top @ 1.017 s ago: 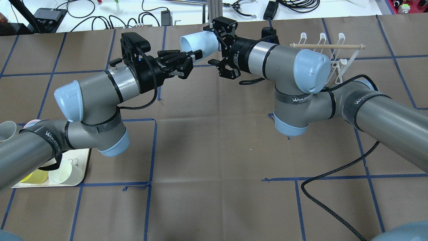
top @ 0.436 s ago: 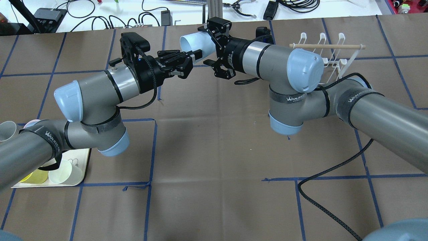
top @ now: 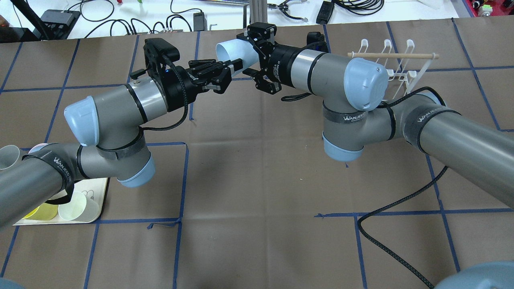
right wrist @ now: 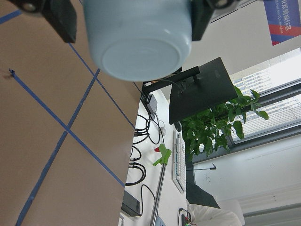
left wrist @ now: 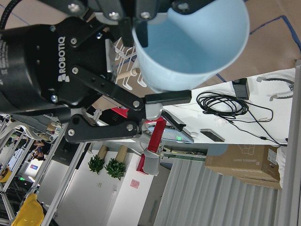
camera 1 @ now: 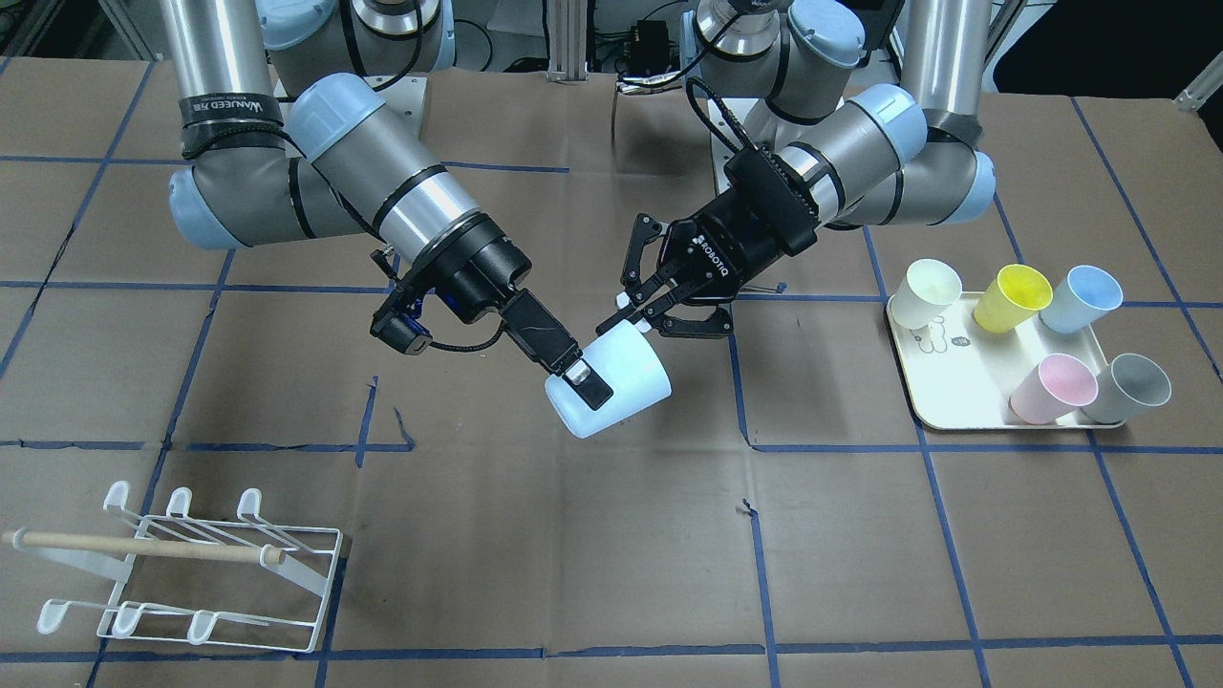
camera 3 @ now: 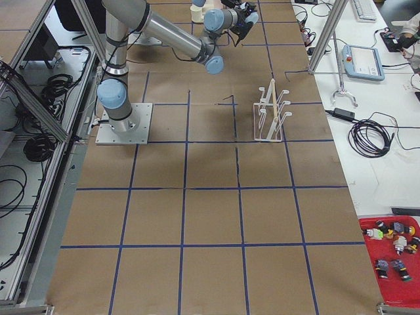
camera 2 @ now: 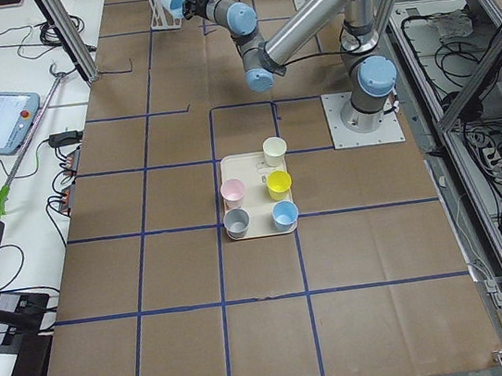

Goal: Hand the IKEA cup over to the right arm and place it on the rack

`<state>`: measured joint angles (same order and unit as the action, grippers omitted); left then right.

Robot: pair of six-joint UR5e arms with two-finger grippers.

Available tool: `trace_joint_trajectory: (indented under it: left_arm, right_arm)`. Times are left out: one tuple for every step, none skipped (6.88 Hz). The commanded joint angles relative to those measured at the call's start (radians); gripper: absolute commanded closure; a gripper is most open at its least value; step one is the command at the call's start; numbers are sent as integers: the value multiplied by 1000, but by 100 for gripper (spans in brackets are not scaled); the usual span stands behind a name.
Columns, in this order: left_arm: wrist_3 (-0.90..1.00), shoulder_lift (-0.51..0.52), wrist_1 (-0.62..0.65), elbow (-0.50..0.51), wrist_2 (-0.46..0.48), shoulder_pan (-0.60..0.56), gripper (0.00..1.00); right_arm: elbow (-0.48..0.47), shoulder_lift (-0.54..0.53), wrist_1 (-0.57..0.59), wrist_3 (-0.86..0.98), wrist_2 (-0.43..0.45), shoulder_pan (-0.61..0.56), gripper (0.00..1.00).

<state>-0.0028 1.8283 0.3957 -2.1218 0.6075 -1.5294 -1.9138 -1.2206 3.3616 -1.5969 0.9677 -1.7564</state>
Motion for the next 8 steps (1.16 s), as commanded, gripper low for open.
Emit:
trace_joint_trajectory:
  left_arm:
    - [-6,-6,-1,0,2,0,81]
    - [-6,-7,-1,8,0,0,52]
    - [-8,-4,-1,14,0,0,43]
    - [-8,-1,-5,14,0,0,34]
    - [-19,-4,-6,14,0,0,24]
    - [-20,-13,-6,16,0,0,8]
    - [-20,-26,-6,17,-2,8,2]
    - [-22,-39,-5,11,-6,14,1]
  right_arm:
    - [6,0,-2,-1,2,0,24]
    - [10,0,-4,-2,0,0,26]
    - [12,1,-4,-2,0,0,26]
    - [13,1,-4,-2,2,0,26]
    - [13,1,-4,-2,0,0,26]
    - [13,1,-4,-2,0,0,27]
    - [15,1,-4,-2,0,1,28]
    - [21,3,-4,2,2,3,29]
